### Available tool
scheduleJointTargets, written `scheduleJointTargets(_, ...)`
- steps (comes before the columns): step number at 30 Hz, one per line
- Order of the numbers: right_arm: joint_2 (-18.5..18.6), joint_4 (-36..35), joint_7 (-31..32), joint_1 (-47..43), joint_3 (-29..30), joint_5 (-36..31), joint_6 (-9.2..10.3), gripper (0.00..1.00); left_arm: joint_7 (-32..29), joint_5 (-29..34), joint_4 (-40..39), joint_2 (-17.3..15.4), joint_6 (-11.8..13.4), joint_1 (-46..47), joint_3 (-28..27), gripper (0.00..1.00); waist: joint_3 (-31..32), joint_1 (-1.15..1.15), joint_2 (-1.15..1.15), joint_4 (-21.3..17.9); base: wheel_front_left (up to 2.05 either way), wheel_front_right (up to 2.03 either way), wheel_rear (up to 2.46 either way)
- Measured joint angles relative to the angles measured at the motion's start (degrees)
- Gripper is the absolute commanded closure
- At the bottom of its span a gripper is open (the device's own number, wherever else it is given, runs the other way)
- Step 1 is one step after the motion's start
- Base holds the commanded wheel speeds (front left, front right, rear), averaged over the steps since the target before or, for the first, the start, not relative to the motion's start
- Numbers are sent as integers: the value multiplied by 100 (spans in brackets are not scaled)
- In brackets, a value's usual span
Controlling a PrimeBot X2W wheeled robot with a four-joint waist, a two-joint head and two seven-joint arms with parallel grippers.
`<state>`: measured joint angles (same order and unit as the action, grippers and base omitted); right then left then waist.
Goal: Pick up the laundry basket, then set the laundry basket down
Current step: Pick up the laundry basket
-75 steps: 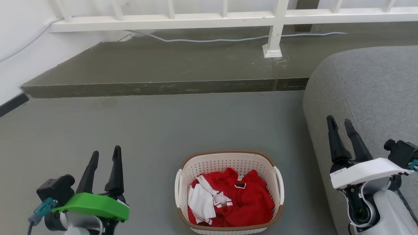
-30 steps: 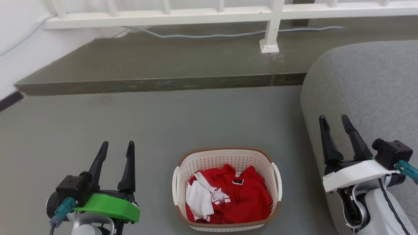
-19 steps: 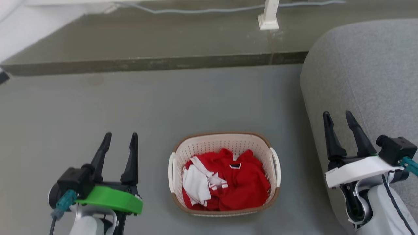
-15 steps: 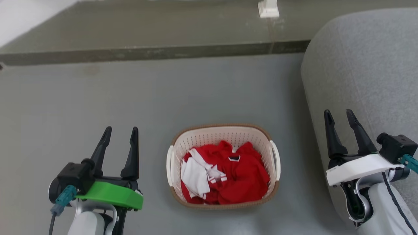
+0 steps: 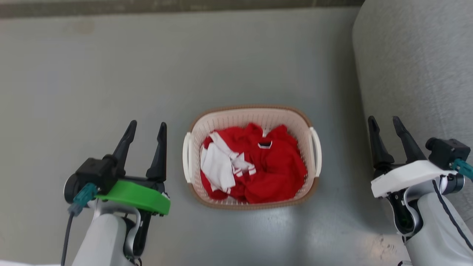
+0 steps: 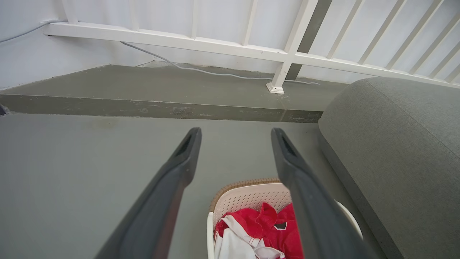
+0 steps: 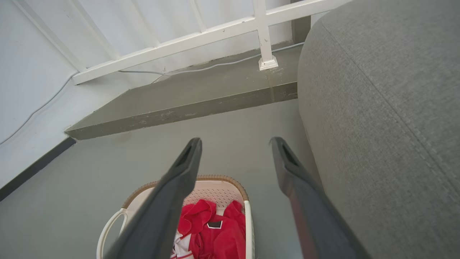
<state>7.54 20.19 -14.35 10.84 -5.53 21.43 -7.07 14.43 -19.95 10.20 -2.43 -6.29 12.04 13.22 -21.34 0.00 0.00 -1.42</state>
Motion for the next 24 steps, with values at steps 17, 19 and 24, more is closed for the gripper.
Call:
scheduleJointTargets(17,218,1193,78,1020,-492,328,-1,0,0,-235,1434,30,0,1138,506,0,-1250,1,0,142,0,0,0)
scheduleJointTargets(19,250,1291,120,1179,-600,331,-1,0,0,-367,1648,34,0,1324,541,0,-1408,1,0,162,0,0,0)
scheduleJointTargets(24,287,1607,310,1674,-876,389,-2,0,-2,-515,2265,52,0,1943,664,0,-1880,1,0,205,0,0,0)
